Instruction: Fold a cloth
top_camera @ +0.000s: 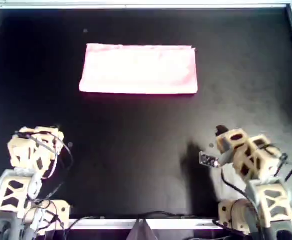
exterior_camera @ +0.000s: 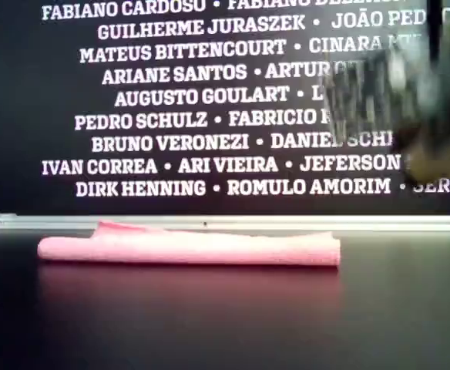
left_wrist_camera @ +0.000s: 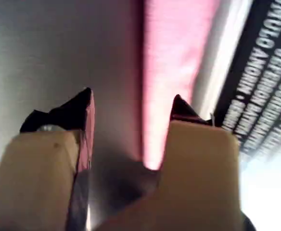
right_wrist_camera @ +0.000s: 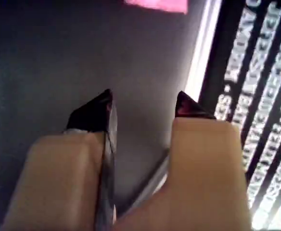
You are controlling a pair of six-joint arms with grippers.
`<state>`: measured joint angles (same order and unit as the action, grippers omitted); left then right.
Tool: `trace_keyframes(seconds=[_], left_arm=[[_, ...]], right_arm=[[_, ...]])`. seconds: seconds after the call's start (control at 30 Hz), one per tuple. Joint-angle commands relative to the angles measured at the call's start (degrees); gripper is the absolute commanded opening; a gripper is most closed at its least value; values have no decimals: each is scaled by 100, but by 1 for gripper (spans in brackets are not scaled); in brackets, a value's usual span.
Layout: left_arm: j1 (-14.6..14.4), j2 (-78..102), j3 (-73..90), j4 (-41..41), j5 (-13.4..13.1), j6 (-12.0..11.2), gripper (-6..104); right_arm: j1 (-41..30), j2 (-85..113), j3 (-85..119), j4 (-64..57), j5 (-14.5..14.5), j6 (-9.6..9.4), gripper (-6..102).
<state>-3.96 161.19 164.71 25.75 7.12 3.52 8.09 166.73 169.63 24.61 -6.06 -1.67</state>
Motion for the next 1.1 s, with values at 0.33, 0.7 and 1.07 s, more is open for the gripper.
trace_keyframes(seconds=[0.33,0.7,1.07], left_arm=[[88,62,158,-167,35,-62,57],[79,-1705,-835,-765,0,9,85],[-308,-6724,-4518,-765,0,9,87]], right_arm=[[0,272,360,-1257,-88,-18,52],[272,-4078,-2065,-1292,-105,26,73],[905,-7690,-5159,-1283,-18,439,74]])
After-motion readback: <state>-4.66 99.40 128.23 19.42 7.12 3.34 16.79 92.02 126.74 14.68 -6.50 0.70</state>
